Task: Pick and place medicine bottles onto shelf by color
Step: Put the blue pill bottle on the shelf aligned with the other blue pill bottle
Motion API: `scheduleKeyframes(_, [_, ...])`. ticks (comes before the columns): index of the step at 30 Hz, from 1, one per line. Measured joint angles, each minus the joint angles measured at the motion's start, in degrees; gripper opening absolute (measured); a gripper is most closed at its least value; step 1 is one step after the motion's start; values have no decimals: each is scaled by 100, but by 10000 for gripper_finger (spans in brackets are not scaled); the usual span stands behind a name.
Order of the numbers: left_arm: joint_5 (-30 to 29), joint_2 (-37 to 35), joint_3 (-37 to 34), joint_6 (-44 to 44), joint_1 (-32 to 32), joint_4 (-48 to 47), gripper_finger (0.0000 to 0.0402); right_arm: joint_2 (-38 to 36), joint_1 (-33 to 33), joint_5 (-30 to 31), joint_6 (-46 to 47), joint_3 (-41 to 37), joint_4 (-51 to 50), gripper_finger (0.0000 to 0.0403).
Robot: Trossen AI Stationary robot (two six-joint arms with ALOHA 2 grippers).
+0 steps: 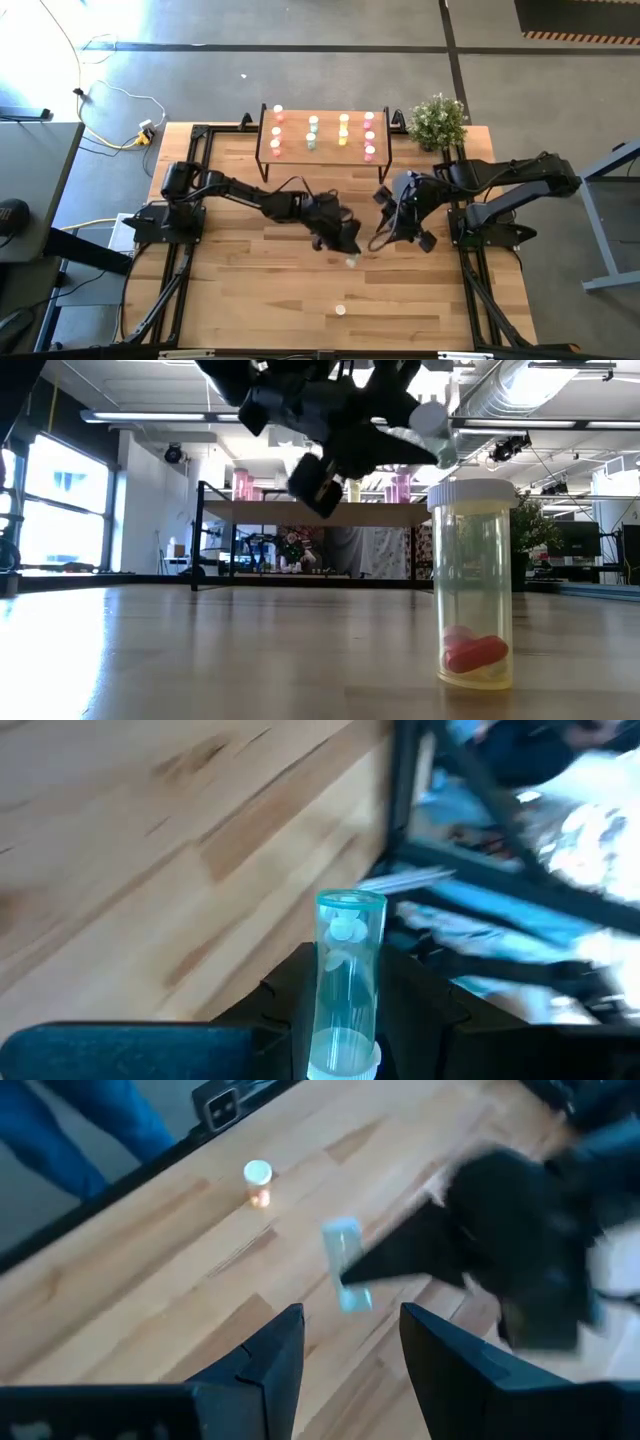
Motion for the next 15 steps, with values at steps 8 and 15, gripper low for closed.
scheduleKeyframes(8, [-177,-1,1,-1039,313,1206,87,0,379,415,-969,0,188,158])
scheduleKeyframes(15, [-570,-7,1,-1598,350,1760,87,0,544,683,-1545,0,425,158])
